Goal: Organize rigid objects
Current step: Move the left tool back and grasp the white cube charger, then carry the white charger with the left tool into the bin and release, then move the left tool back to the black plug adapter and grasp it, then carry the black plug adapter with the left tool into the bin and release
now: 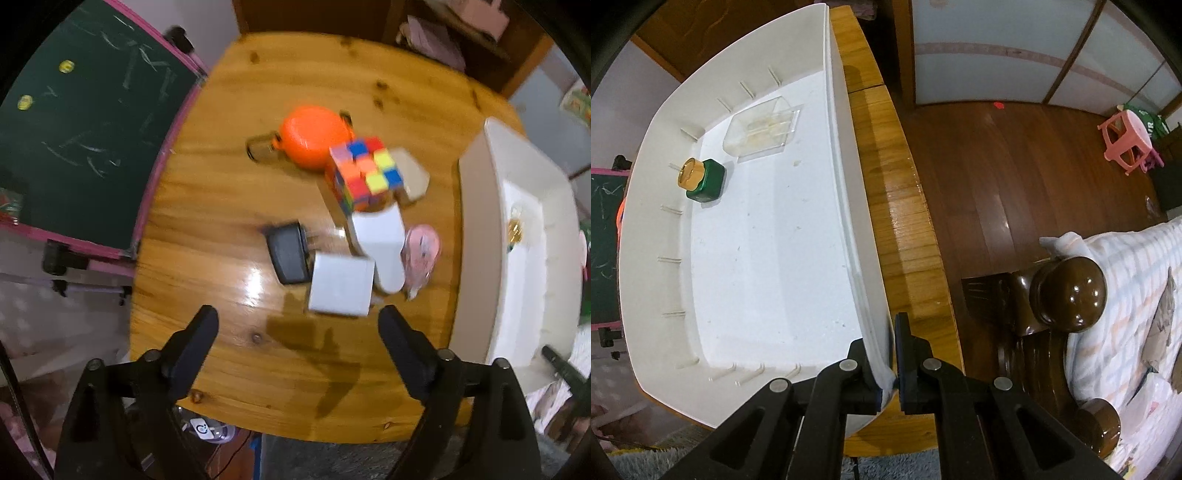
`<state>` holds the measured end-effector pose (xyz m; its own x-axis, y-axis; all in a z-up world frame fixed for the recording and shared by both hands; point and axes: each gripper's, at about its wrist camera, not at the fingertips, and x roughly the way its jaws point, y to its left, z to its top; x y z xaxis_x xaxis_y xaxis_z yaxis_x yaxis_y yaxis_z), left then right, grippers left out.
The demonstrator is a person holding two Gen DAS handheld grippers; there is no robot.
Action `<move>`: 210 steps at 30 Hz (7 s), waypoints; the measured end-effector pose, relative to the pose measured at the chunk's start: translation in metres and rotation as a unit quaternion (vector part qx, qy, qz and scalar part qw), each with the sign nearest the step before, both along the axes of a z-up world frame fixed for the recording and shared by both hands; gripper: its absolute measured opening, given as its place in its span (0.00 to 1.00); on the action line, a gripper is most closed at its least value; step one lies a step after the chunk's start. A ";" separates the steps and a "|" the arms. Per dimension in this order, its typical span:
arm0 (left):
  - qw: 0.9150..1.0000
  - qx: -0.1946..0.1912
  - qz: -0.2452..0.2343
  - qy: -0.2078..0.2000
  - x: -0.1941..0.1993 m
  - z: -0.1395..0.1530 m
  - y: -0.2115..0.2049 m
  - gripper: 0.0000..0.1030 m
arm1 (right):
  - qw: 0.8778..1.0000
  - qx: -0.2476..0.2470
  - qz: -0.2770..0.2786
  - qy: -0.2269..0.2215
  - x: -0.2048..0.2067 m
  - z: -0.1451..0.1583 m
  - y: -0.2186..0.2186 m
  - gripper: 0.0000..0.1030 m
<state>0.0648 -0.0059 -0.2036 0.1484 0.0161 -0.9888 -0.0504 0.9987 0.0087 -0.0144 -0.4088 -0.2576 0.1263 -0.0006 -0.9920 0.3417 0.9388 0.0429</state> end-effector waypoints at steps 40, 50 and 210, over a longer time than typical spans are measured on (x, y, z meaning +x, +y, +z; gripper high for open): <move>0.994 -0.034 0.050 0.089 0.049 -0.106 -0.016 0.85 | 1.000 -0.011 -0.021 0.007 -0.003 0.000 0.009 0.07; 0.996 -0.017 0.040 0.077 0.035 -0.099 -0.015 0.58 | 1.000 -0.007 -0.015 0.008 -0.004 0.000 0.008 0.07; 0.995 -0.003 0.089 0.038 0.075 -0.086 0.044 0.64 | 0.998 -0.017 -0.040 0.034 0.006 -0.005 0.008 0.10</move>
<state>0.1394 0.0382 -0.2898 0.0684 0.0302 -0.9972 -0.2265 0.9739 0.0139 -0.0085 -0.4012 -0.2629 0.0561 -0.0421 -0.9975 0.4171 0.9087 -0.0149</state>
